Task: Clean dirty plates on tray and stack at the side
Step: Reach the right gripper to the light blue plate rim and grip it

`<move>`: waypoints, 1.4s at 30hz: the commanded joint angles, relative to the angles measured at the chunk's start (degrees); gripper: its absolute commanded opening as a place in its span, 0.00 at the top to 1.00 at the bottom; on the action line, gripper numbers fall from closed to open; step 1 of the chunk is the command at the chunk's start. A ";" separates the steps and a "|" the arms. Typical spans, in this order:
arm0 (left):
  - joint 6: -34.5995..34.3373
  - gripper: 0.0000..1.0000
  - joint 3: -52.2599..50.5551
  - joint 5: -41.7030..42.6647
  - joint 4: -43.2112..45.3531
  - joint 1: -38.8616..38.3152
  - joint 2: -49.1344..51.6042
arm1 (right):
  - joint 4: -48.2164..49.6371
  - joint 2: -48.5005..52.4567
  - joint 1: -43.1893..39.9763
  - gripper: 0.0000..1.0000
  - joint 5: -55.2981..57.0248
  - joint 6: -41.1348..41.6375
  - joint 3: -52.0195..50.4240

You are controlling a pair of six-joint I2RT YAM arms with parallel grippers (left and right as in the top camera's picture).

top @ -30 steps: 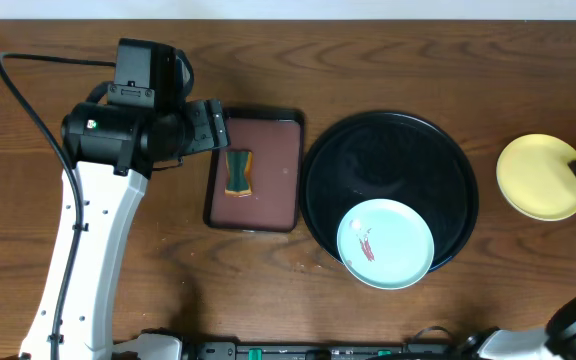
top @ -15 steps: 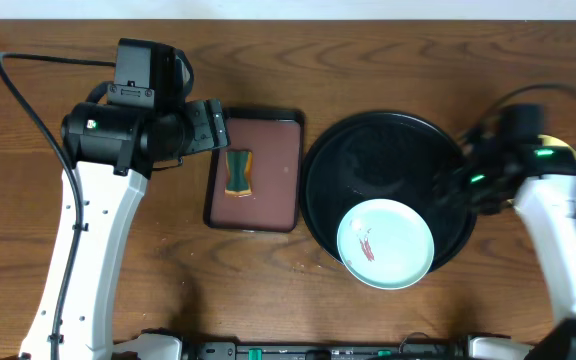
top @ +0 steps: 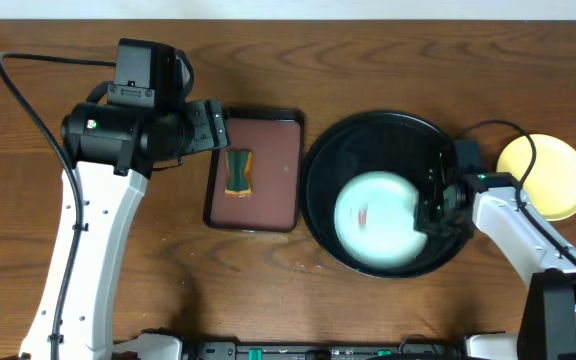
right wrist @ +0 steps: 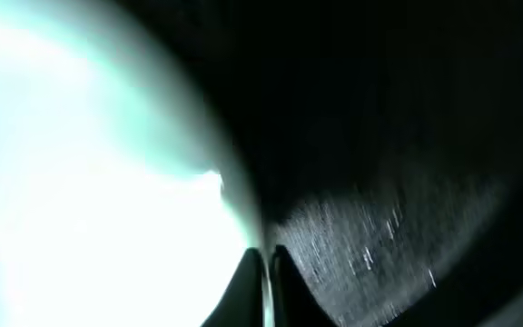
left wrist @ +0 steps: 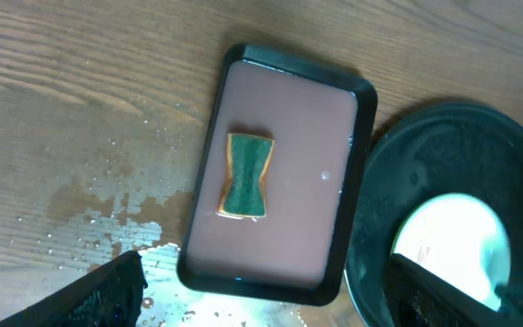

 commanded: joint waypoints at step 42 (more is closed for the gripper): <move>0.13 0.16 -5.03 -0.50 0.70 -3.76 8.61 | -17.31 15.82 -8.07 0.69 -21.55 -11.32 28.17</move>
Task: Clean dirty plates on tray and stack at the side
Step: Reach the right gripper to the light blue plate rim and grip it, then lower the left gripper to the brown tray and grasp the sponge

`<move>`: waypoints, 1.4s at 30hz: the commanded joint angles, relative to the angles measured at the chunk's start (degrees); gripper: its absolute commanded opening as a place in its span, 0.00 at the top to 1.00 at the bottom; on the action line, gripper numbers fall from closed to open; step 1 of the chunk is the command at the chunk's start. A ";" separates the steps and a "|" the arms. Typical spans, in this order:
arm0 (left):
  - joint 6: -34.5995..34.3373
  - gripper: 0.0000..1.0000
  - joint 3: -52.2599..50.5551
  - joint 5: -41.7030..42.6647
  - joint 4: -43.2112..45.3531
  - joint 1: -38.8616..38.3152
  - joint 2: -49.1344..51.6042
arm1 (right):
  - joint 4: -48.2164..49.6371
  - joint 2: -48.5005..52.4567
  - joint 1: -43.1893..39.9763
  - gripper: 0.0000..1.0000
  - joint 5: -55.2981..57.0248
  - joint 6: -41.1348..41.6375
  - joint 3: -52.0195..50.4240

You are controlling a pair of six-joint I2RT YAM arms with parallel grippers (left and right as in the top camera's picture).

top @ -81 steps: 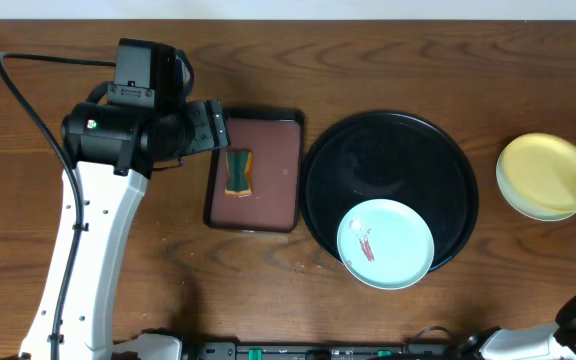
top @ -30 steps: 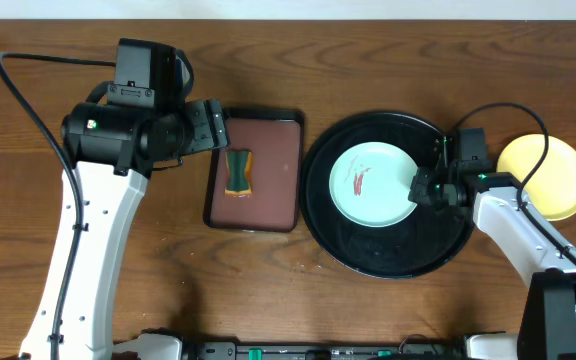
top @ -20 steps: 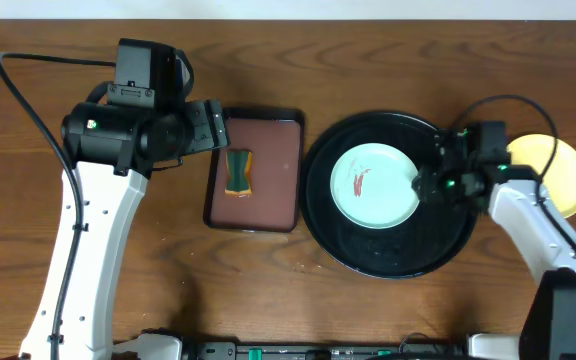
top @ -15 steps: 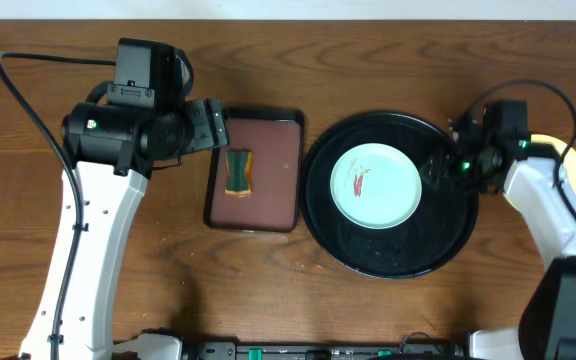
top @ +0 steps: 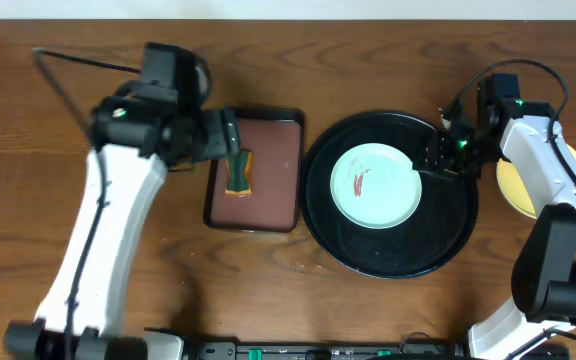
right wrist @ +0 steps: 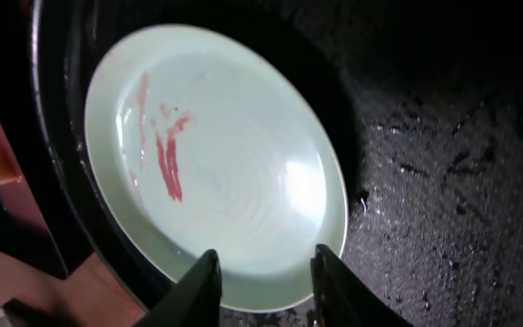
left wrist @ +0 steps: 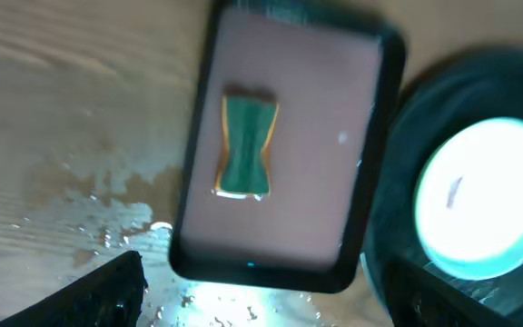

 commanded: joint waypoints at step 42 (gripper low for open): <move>0.35 0.21 -2.05 -1.64 3.82 -5.07 17.09 | 21.11 -2.75 0.79 0.86 3.28 4.87 -20.00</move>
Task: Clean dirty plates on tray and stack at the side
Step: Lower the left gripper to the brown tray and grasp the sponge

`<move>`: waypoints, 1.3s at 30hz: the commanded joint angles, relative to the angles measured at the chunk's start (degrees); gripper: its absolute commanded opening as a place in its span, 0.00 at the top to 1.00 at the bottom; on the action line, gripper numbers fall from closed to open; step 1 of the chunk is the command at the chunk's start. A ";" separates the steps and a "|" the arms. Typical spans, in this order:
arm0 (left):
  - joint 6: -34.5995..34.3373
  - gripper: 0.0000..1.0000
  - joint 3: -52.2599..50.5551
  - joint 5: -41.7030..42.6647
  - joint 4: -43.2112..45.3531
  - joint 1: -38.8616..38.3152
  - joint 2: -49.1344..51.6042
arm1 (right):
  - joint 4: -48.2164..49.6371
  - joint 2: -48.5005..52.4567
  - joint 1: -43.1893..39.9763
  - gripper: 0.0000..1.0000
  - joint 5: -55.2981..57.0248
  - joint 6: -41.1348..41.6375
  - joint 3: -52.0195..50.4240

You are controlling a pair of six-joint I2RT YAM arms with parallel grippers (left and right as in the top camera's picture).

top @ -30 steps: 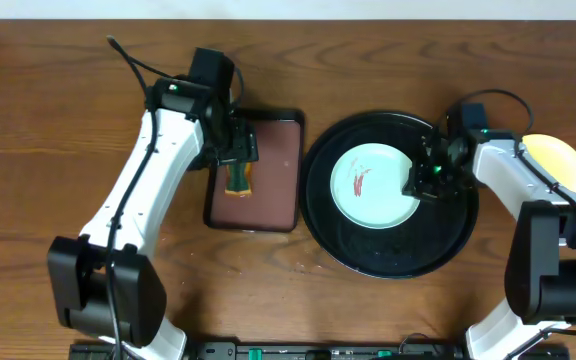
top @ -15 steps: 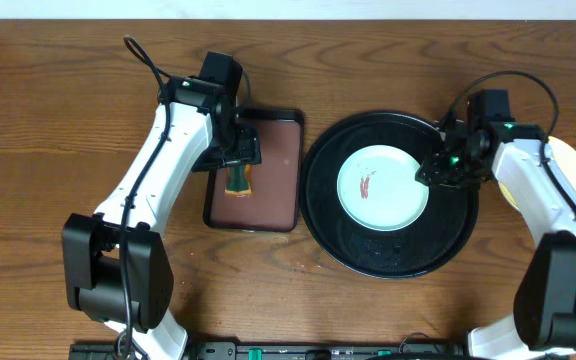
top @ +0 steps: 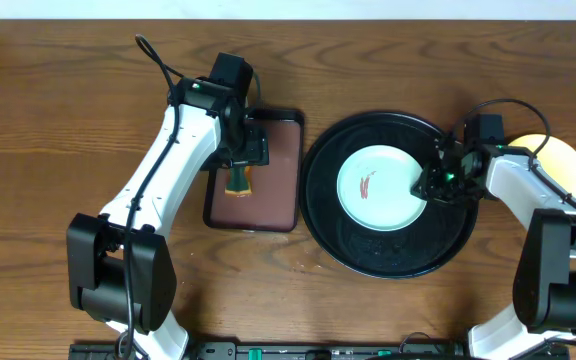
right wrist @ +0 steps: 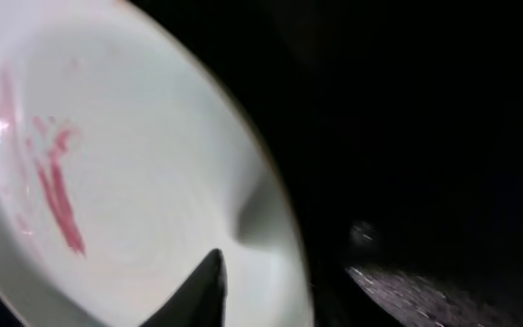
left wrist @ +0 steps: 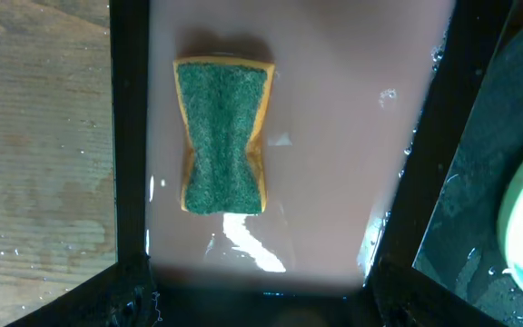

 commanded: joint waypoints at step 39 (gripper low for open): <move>3.15 0.92 -13.99 -1.73 15.17 -3.26 12.50 | -0.02 0.07 0.07 0.99 10.73 1.25 -0.48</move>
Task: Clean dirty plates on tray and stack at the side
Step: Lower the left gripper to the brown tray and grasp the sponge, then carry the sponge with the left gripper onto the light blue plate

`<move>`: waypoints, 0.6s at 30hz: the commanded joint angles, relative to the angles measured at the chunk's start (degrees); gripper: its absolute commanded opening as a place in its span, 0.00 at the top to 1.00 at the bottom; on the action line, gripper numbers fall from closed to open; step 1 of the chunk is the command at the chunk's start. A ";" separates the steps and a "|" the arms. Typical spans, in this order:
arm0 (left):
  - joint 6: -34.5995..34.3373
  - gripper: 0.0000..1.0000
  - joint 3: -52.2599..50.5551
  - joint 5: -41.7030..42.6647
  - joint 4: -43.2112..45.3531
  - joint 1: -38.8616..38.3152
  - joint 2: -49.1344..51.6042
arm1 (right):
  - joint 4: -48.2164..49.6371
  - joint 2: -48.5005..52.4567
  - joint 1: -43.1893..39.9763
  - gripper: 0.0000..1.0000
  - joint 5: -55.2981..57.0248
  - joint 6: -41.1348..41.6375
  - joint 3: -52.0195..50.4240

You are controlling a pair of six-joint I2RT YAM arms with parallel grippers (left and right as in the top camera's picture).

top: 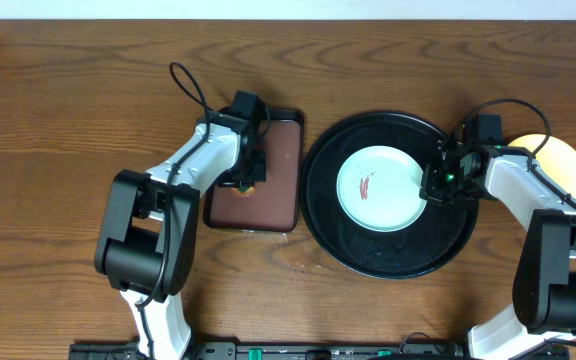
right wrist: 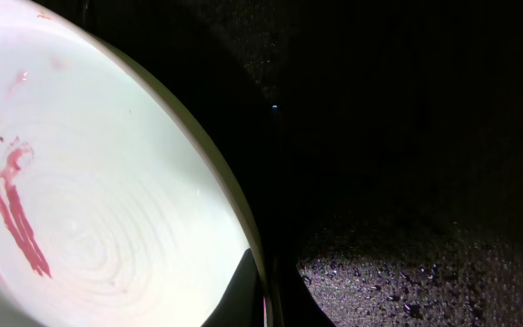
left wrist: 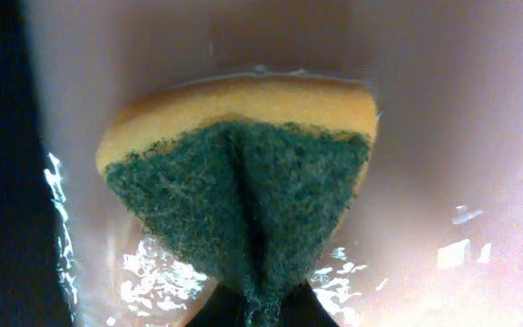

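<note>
A pale green plate with a red smear lies in the round black tray. My right gripper is shut on the plate's right rim, one finger over it and one under. The green and yellow sponge lies in the rectangular black tray of brownish water. My left gripper is down in that tray, shut on the sponge's near end, which is pinched into a crease. The overhead view shows only a sliver of sponge under the left gripper.
A yellow plate lies on the wooden table to the right of the round tray, just behind my right arm. The rectangular tray stands close against the round tray's left side. Wet wood surrounds both trays.
My left gripper was open just above the sponge; now it is lower and shut on the sponge's end. My right gripper's fingers have closed onto the plate's rim.
At first my right gripper held the plate's rim low in the round tray and my left gripper hung open high over the water tray. Then the plate lay mid-tray with the right gripper open and apart. Later both grippers stood close to their objects; now both are shut.
</note>
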 commanded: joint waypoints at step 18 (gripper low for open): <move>3.65 0.55 -1.68 2.38 4.15 -1.57 -0.24 | 0.31 0.09 -0.04 0.99 4.02 -0.39 -0.44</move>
